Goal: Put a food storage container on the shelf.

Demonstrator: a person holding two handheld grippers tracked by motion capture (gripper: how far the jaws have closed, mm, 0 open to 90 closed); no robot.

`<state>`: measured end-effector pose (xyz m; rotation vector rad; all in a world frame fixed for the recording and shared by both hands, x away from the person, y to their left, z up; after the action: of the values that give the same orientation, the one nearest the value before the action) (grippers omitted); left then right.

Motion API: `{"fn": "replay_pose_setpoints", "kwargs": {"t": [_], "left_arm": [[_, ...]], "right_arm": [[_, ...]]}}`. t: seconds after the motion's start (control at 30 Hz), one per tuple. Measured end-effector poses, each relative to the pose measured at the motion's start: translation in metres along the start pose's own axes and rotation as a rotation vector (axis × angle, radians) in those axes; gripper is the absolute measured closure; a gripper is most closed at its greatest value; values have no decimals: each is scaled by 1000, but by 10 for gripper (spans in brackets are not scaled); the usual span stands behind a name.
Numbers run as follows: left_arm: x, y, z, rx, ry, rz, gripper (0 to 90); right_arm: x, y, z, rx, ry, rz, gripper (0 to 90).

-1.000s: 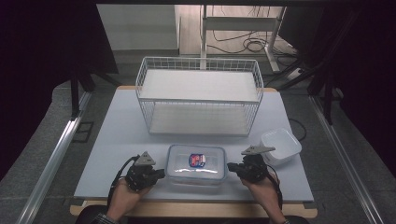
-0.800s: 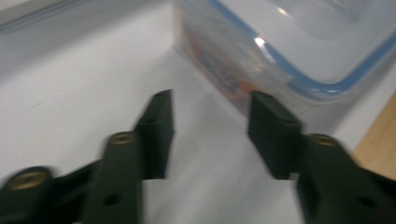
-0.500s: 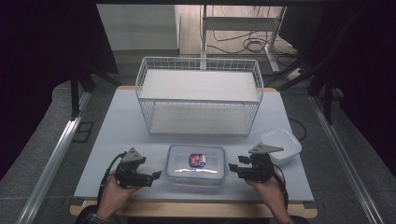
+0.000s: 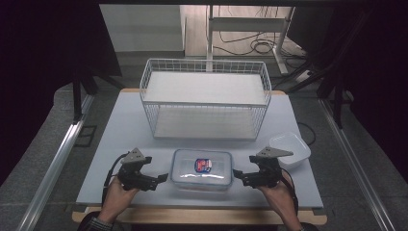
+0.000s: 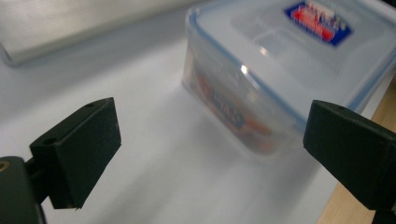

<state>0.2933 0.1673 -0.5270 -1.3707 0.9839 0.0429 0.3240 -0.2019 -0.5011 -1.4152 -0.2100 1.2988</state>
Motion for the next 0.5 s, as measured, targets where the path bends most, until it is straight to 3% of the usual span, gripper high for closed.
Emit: {"fn": "replay_pose_setpoints", "kwargs": {"t": [0.13, 0.2, 0.3, 0.37, 0.5], "left_arm": [[3, -12, -3, -7, 11, 11, 50], [7, -17, -6, 8, 28, 27, 42], [14, -25, -12, 18, 75, 38, 28], [19, -30, -15, 24, 103, 47, 22], [28, -35, -18, 32, 121, 71, 20]], "right_arm": [[1, -3, 3, 11, -28, -3, 79], [2, -6, 7, 2, -37, -2, 61], [5, -11, 13, -4, -53, 1, 36], [8, -12, 16, 7, -59, 19, 27], [17, -15, 20, 26, -92, 60, 40]]}}
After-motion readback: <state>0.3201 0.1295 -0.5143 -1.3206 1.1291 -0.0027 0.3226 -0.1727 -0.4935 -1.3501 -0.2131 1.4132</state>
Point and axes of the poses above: each handheld gripper's, and its own axes: x roughly forward along the jaws, y roughly out of its underside, z roughly to its left, the point moved 4 cm from there along x, roughly forward along the jaws, and after that the axes turned 10 degrees about -y, right-handed, at the moved point
